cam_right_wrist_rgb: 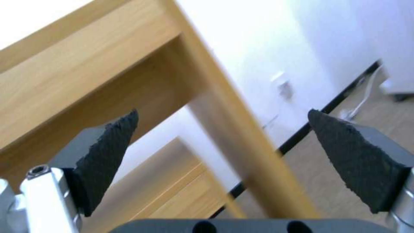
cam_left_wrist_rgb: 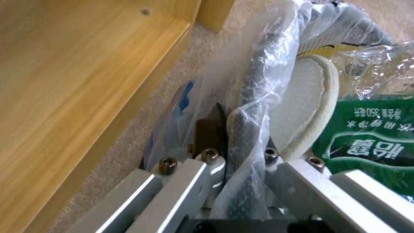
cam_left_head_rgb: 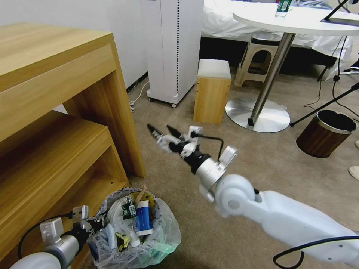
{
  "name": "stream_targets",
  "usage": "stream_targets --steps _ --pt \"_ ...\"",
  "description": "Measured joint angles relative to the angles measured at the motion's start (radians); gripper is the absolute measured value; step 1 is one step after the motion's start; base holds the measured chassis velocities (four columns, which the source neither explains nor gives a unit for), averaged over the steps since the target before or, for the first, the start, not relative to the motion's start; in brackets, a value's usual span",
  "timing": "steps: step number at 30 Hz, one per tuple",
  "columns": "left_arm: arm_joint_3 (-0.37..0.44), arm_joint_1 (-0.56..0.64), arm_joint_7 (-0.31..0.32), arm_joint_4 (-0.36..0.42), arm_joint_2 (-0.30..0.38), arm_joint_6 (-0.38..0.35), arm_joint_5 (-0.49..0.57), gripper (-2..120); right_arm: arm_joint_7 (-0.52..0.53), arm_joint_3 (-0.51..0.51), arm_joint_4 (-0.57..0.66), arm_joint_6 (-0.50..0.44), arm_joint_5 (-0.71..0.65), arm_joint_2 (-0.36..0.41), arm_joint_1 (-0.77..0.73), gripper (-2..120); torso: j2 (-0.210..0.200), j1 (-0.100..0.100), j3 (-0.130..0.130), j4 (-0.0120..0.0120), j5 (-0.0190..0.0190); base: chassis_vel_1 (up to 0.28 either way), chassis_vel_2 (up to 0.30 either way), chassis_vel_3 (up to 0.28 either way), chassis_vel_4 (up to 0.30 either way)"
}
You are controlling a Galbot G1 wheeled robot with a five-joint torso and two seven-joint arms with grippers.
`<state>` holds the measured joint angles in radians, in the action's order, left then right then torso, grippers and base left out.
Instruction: Pick up the trash bin and place the garbage on the floor into it.
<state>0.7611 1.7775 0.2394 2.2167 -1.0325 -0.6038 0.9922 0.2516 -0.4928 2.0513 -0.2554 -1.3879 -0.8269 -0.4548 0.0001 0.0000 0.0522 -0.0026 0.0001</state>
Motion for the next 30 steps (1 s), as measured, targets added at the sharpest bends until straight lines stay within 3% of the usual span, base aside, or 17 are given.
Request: stream_targets --steps 8,14,17,30 --pt "-0.055 -0.052 0.031 -0.072 0.025 0.003 0.051 1 0.005 0.105 -0.045 -0.004 -0.006 0.027 -0.019 100 0.0 0.0 0.0 0.0006 0.0017 0.0 0.0 0.0 0.0" --pt "-0.083 -0.084 0.038 -0.105 0.025 0.006 0.051 1 0.007 0.129 -0.047 -0.004 -0.009 0.038 -0.021 100 0.0 0.0 0.0 0.0011 0.0023 0.0 0.0 0.0 0.0" --pt "-0.116 -0.123 0.041 -0.153 0.021 0.008 0.05 1 0.008 0.15 -0.05 -0.004 -0.008 0.05 -0.029 100 0.0 0.0 0.0 -0.0005 -0.0008 0.0 0.0 0.0 0.0" --pt "-0.115 -0.143 0.023 -0.179 0.02 0.025 0.002 1 0.007 0.163 -0.076 -0.012 0.014 0.048 -0.039 100 0.0 0.0 0.0 -0.0005 -0.0008 0.0 0.0 0.0 0.0"
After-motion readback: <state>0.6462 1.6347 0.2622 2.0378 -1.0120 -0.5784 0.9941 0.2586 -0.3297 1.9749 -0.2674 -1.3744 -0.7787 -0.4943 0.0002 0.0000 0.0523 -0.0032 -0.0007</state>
